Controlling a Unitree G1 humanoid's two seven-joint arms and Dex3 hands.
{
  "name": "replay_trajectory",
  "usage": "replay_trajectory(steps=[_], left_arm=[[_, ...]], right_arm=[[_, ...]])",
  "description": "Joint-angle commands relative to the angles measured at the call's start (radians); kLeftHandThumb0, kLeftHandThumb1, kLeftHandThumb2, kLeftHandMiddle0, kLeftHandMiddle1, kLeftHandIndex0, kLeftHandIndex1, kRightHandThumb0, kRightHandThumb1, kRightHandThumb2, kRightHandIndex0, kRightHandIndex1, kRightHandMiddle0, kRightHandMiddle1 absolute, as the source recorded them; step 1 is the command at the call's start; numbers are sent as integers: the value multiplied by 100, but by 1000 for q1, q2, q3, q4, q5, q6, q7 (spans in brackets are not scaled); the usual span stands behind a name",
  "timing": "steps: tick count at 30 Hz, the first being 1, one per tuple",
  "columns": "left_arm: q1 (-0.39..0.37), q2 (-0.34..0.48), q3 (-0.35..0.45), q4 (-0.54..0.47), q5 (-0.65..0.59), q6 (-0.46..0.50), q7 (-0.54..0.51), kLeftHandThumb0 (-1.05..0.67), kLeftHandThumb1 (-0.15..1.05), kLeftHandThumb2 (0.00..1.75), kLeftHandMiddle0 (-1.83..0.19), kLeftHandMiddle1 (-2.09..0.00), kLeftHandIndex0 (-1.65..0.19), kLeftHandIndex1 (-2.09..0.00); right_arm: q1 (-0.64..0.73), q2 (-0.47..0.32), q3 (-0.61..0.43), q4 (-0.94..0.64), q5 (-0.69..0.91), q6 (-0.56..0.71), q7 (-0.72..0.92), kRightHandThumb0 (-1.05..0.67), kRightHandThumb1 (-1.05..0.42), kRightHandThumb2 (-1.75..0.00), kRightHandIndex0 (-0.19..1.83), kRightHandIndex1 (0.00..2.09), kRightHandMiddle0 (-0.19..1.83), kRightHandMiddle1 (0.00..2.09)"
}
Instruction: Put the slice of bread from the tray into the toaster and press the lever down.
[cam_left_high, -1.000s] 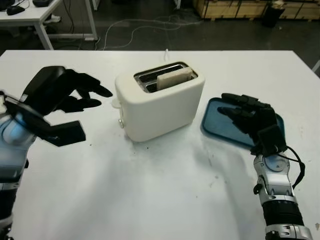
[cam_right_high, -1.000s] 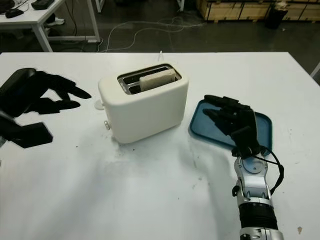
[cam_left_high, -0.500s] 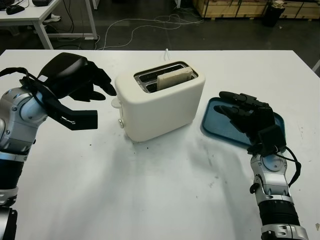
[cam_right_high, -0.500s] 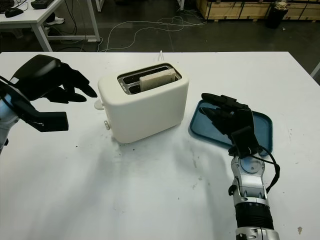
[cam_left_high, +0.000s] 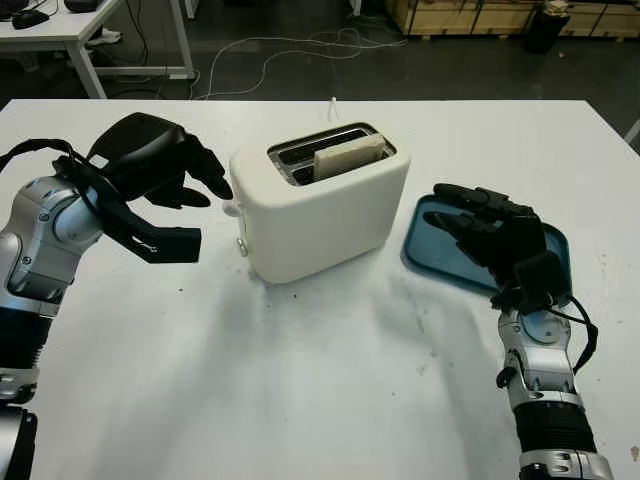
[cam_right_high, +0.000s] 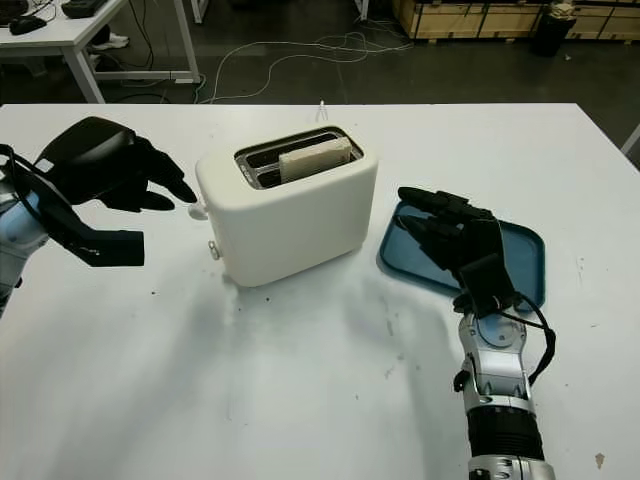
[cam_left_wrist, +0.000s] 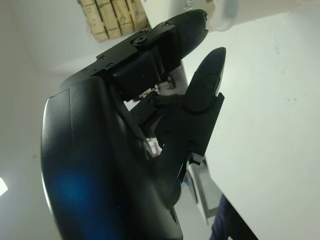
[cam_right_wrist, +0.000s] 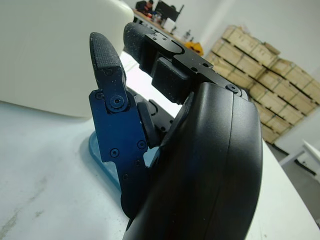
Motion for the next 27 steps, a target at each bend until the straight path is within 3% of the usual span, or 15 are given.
replay_trajectory(steps=[1, 11, 22, 27], left_arm=[[-14, 17, -6, 2, -1, 7, -11, -26, 77, 1, -99, -134, -130, 0], [-18, 14, -11, 4, 4, 1, -13, -24, 78, 0, -93, -143, -128, 0], [-16, 11, -24, -8, 12, 15, -18, -26, 80, 0, -96, -134, -131, -1], [-21, 7, -30, 8, 4, 0, -15, -26, 78, 0, -104, -119, -133, -2]], right_arm=[[2, 2, -3, -9, 14, -1, 1, -52, -89, 0, 113, 4, 105, 0], [4, 2, -1, -15, 6, 6, -6, -53, -90, 0, 114, 3, 105, 0], [5, 7, -4, -9, 14, 0, -3, -52, -89, 0, 114, 2, 105, 0], [7, 6, -5, -15, 11, 6, -6, -52, -90, 0, 114, 2, 104, 0]])
